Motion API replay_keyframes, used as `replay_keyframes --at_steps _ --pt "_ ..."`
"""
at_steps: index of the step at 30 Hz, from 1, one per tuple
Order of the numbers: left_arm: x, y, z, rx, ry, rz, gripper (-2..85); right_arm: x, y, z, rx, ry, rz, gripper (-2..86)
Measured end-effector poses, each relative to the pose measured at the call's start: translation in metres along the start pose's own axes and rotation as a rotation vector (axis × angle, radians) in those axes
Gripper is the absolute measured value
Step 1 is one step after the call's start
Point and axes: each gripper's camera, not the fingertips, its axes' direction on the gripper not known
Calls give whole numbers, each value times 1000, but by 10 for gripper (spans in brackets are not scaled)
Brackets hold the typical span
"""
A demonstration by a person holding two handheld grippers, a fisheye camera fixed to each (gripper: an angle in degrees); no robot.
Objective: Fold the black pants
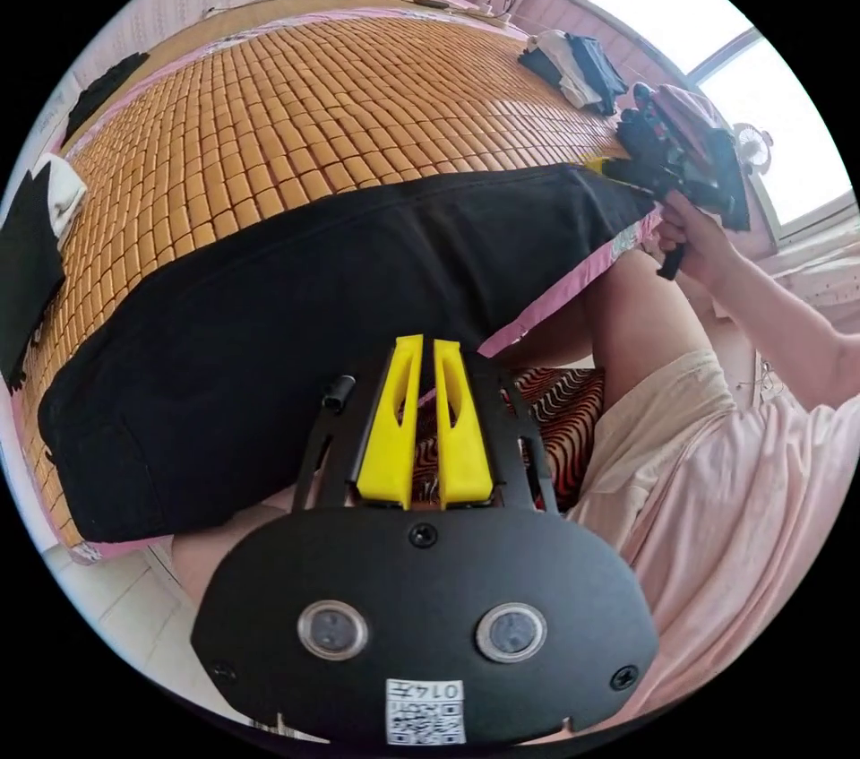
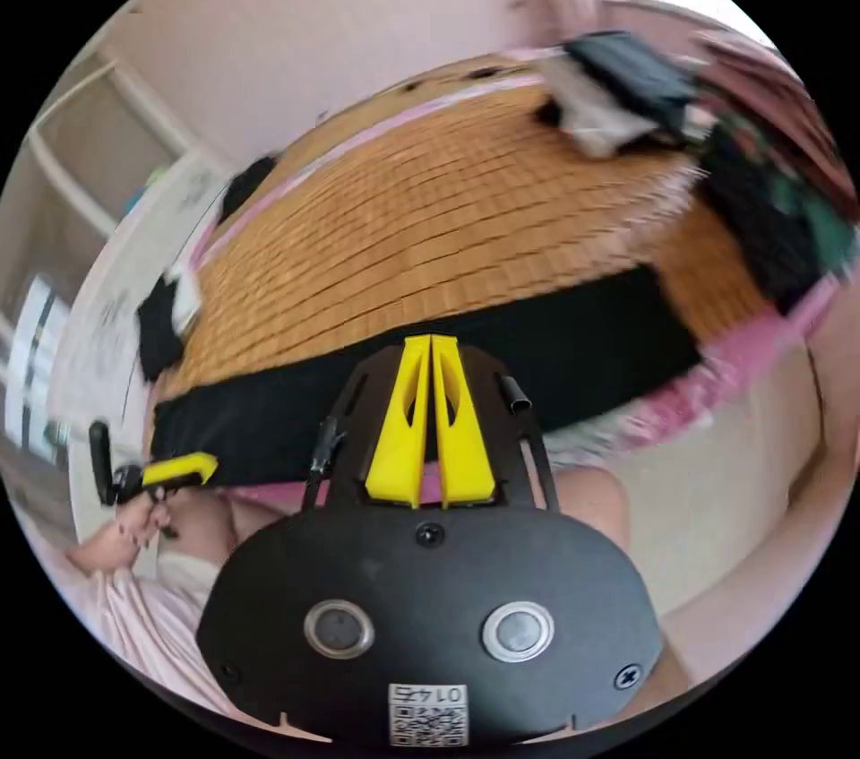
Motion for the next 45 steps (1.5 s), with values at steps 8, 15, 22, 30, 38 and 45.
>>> replay_keyframes --at_steps 8,15,22,30,38,45 --pt "-58 17 -23 23 -69 -206 37 182 69 -38 88 98 404 115" --pt "-94 23 -18 -51 -87 -293 38 224 87 -25 42 -61 456 35" --pt "-110 19 -13 -71 -66 -307 -6 256 90 -70 215 -332 428 11" --pt "-69 -20 24 -34 145 -196 -9 234 48 -171 561 -424 248 10" --pt "-75 -32 -22 247 415 -209 8 -38 75 -60 -112 -707 -511 20" --pt "-166 37 -54 211 246 -422 30 -135 174 45 -547 -494 -694 35"
